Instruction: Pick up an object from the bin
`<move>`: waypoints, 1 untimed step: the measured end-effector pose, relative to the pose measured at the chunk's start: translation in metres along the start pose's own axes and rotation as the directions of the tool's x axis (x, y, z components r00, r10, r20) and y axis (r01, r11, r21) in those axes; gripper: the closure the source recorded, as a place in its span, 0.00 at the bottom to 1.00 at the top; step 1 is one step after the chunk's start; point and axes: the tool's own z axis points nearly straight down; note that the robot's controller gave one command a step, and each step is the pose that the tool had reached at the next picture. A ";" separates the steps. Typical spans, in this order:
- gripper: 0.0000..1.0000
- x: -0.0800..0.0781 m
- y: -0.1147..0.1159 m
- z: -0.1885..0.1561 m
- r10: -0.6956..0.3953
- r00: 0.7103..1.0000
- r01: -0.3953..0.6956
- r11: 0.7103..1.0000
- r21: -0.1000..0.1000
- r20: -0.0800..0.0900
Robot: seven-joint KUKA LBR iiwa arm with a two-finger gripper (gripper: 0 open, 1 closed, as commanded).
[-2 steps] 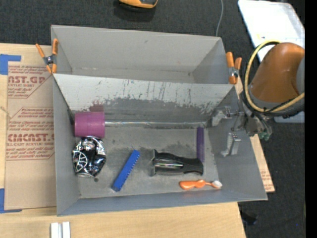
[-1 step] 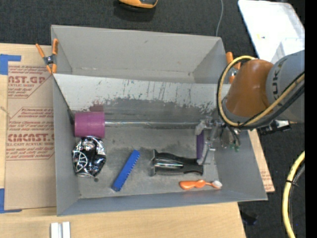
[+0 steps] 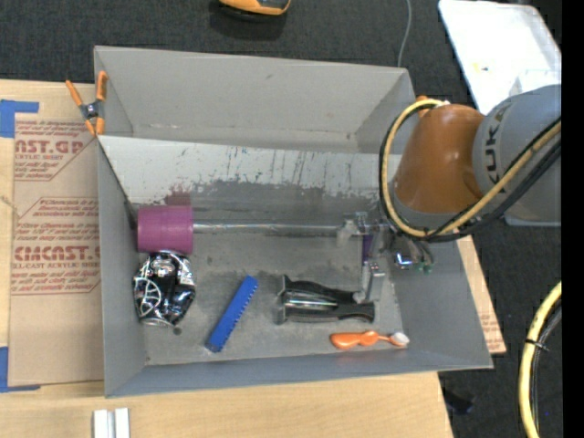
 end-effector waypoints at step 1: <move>0.00 0.002 0.033 0.014 0.219 0.976 -0.219 0.976 -0.004 -0.008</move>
Offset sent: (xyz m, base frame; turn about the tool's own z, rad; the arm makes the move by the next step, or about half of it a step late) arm -0.0114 0.0352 -0.0478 -0.0285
